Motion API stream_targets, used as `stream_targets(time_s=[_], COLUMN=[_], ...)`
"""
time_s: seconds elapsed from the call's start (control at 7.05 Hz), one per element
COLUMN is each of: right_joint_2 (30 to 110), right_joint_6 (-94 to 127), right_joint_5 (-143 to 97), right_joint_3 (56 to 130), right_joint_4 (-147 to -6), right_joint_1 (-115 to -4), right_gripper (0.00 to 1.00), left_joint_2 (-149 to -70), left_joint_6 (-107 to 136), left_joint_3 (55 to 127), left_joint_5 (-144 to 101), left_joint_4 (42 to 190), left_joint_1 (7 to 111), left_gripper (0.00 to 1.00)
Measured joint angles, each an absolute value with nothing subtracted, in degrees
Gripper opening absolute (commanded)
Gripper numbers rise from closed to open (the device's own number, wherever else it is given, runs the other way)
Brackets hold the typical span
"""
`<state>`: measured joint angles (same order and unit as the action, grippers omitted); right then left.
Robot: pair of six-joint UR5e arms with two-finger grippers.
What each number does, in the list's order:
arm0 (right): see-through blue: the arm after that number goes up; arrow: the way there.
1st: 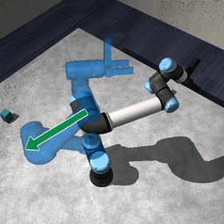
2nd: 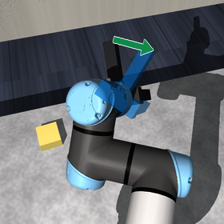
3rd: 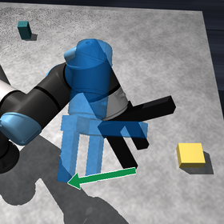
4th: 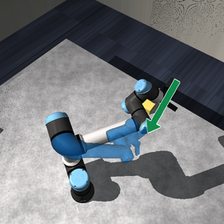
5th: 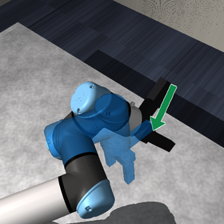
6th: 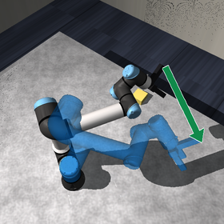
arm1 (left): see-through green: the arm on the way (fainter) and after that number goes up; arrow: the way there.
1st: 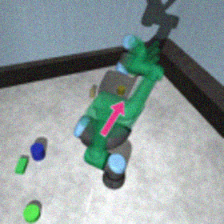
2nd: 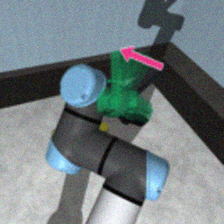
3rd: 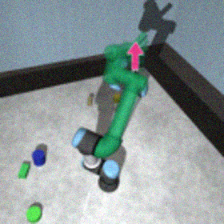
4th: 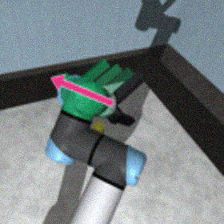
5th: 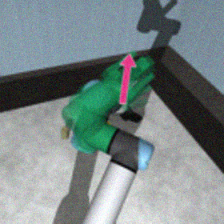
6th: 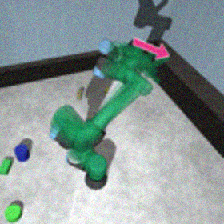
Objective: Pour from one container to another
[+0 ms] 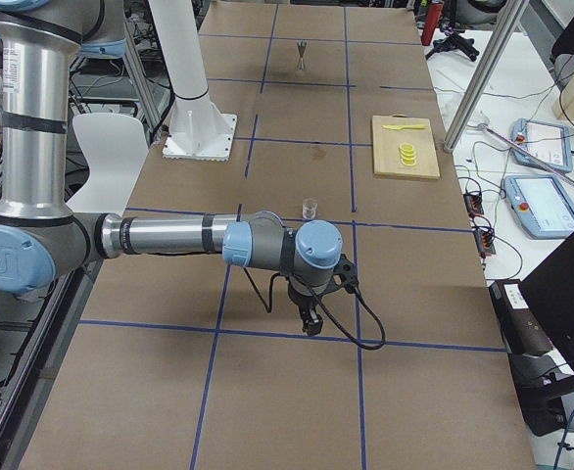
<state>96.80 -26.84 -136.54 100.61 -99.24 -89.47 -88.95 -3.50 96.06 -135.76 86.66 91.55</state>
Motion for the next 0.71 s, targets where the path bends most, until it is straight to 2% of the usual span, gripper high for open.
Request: stream_targets(time_s=[0.71], right_joint_2=[97.4], right_joint_6=[-26.8], right_joint_5=[-139.7], right_joint_3=[100.3], right_joint_4=[-99.1], right_joint_1=[-89.5], right_gripper=[1.0], left_joint_2=[-87.4], left_joint_6=[-8.9], left_joint_3=[97.9], left_joint_5=[-131.0], left_joint_4=[89.8], left_joint_1=[91.3], left_gripper=[1.0])
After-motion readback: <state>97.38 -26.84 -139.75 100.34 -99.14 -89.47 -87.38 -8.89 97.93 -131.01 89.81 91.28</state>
